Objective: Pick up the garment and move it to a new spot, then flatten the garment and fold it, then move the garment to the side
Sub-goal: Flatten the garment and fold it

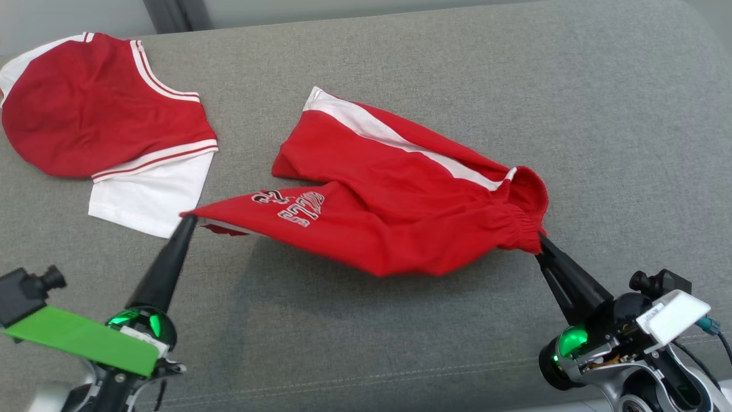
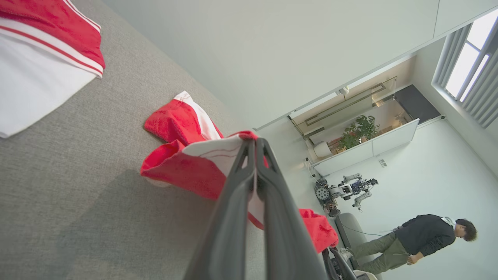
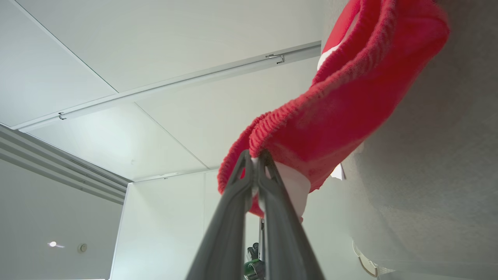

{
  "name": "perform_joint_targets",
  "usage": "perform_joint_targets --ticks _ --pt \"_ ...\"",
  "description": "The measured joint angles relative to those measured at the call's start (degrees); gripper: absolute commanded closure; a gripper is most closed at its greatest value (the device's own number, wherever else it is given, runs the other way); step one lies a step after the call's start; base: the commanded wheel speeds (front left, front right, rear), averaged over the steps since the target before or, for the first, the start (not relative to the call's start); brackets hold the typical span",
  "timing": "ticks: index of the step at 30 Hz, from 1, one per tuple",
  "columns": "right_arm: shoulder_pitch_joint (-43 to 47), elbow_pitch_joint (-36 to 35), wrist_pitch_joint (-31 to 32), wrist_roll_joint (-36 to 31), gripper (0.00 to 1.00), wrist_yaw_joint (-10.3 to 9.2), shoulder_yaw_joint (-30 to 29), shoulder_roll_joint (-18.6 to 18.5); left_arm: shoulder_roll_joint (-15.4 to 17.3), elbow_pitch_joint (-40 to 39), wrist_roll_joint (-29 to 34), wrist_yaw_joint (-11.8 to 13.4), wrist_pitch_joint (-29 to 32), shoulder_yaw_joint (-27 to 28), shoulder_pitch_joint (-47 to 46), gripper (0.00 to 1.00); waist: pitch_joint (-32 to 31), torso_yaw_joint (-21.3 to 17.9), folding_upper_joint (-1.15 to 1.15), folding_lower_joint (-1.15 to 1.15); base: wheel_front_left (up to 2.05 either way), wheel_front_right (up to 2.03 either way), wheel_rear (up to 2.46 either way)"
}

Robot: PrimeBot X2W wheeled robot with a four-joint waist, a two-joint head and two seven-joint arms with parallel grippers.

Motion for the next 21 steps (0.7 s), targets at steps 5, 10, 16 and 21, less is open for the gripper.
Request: perform_joint_targets --ticks 5,10,16,21 --pt "3.36 -2.60 0.00 9.98 1.00 -0.22 -3.65 2.38 3.91 -1.46 -0.02 1.99 0.02 4.31 -0.65 1.00 -0.70 -0.11 0.00 0.00 0.00 0.00 0.00" --pt "10.30 -2.81 2.90 12.33 1.00 -4.60 1.67 1.18 4.38 -2.19 -1.01 3.80 2.11 2.54 -0.23 1.00 -0.67 0.00 0.00 0.00 0.00 0.00 0.00" --pt "12.85 -3.15 3.63 14.26 1.00 -7.33 3.00 0.94 4.65 -2.02 -3.04 5.30 4.19 0.62 3.57 1.00 0.60 -0.95 0.00 0.00 0.00 0.00 0.00" --pt "12.72 -4.90 3.60 16.96 1.00 -7.78 0.97 1.38 5.78 -1.79 -3.03 5.46 5.06 0.60 3.41 1.00 1.72 -1.17 0.00 0.00 0.00 0.00 0.00"
